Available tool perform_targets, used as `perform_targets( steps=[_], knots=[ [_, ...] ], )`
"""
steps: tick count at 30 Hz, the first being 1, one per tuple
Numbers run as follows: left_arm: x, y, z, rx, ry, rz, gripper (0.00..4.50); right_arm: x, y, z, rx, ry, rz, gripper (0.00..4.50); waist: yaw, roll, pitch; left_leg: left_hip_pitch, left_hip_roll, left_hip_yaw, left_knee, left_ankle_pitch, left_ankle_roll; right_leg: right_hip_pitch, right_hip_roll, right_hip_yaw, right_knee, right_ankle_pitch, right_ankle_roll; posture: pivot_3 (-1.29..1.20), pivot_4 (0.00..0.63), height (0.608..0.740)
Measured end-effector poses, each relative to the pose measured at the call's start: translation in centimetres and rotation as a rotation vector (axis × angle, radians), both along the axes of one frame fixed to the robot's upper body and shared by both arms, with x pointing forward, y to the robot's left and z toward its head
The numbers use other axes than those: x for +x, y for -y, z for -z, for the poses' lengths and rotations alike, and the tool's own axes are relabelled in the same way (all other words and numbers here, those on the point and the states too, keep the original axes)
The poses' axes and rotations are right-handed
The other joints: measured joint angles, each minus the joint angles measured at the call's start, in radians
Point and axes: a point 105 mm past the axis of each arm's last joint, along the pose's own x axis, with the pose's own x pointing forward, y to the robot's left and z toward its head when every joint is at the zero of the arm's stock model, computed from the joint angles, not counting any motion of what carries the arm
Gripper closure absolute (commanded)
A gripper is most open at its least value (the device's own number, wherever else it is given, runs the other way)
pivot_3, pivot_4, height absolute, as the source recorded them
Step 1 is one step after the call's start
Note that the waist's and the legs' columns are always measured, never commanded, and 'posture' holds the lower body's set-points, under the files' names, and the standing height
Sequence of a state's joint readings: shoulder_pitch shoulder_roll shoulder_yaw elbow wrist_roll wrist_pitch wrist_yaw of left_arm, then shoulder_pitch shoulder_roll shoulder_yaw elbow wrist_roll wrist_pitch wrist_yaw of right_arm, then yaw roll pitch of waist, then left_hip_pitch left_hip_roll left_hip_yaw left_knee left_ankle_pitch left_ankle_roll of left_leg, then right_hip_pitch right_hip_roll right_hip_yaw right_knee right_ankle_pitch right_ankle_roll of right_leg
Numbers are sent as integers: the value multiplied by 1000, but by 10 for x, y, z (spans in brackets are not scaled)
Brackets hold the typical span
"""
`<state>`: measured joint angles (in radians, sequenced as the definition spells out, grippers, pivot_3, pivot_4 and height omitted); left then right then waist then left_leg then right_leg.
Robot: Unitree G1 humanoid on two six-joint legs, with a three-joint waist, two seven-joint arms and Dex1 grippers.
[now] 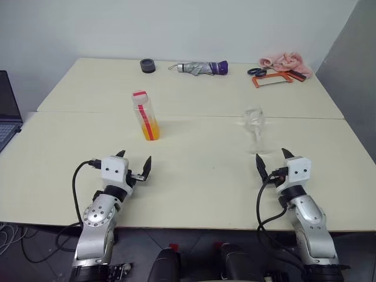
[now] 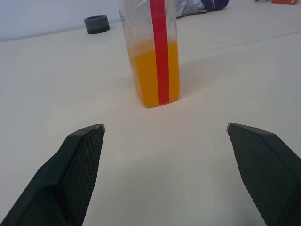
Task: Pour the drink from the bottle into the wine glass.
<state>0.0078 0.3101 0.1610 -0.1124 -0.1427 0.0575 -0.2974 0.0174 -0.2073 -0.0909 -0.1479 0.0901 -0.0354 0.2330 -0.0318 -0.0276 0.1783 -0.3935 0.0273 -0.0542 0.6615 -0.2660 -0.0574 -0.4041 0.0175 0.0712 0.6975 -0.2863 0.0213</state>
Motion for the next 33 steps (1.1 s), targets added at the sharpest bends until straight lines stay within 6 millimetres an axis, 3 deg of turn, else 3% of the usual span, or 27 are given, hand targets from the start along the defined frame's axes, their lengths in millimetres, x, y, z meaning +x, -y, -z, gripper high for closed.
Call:
perform_targets(
  steps=[18, 25, 28, 33],
  knots=[
    [0, 2, -12, 6, 86, 7, 48, 0, 3, 4, -10, -7, 0, 0, 0, 0, 0, 0, 0, 0, 0, 0, 0, 0, 0, 0, 0, 0, 0, 0, 150, 740],
    [-2, 5, -9, 21, 87, 4, 48, -1, 0, 2, -25, -3, -46, 0, 0, 0, 0, 0, 0, 0, 0, 0, 0, 0, 0, 0, 0, 0, 0, 0, 150, 740],
    [3, 3, -10, 32, 90, -42, 48, -3, -9, -3, -27, 5, -134, 0, 0, 0, 0, 0, 0, 0, 0, 0, 0, 0, 0, 0, 0, 0, 0, 0, 150, 740],
    [20, 1, -21, 15, 98, -118, 48, -20, -52, -25, -56, -8, -462, 0, 0, 0, 0, 0, 0, -1, 0, 0, 0, 0, 1, -1, 0, 0, 1, 0, 150, 740]
  ],
)
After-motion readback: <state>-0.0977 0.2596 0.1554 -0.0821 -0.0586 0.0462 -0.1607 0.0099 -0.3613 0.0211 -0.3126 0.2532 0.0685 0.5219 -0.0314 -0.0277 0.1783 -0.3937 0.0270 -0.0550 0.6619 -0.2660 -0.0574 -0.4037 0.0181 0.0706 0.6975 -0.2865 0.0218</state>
